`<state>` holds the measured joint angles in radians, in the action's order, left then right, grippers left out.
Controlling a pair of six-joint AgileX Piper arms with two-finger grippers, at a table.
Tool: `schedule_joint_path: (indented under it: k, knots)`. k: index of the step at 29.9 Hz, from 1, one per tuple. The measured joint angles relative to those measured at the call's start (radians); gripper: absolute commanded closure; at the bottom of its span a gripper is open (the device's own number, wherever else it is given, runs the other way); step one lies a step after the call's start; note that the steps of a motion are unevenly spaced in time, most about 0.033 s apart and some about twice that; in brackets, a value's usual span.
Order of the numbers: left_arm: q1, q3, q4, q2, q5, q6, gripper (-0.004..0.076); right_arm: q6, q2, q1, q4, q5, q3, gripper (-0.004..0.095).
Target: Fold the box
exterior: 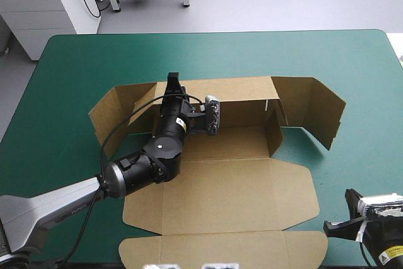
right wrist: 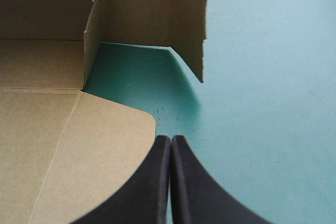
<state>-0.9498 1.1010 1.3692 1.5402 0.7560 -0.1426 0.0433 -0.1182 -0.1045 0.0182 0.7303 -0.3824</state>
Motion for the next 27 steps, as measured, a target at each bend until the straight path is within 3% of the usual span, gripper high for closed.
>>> schedule_joint_path:
  k: [8,12,27]
  knots:
    - [-0.02,-0.009,0.021,-0.001,0.019,-0.052,0.0732,0.01,-0.008,0.0,-0.037,-0.029,-0.007,0.0928]
    - [-0.03,-0.009,0.019,-0.001,0.023,-0.053,0.0732,0.031,-0.112,0.0,-0.058,-0.013,-0.092,0.0928]
    - [-0.03,-0.009,0.018,-0.001,0.023,-0.054,0.0732,-0.062,-0.943,0.0,-0.082,0.222,-0.901,0.0928]
